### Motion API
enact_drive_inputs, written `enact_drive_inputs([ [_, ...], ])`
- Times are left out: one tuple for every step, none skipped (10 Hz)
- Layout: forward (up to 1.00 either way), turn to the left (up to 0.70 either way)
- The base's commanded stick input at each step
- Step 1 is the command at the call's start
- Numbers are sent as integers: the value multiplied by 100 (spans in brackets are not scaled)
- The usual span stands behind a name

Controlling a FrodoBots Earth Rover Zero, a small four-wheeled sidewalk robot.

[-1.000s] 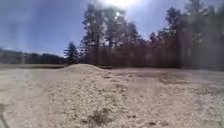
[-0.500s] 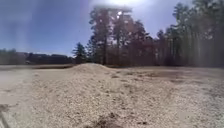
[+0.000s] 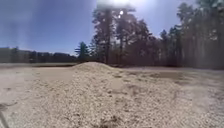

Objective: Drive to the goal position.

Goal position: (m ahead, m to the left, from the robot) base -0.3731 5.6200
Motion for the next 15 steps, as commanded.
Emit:
enact_drive_inputs([
  [19, 39],
  [20, 41],
  [25, 50],
  [49, 39],
  [66, 10],
  [70, 0],
  [70, 5],
  [70, 23],
  [70, 34],
  [70, 35],
  [70, 35],
  [70, 35],
  [70, 35],
  [70, 35],
  [70, 35],
])
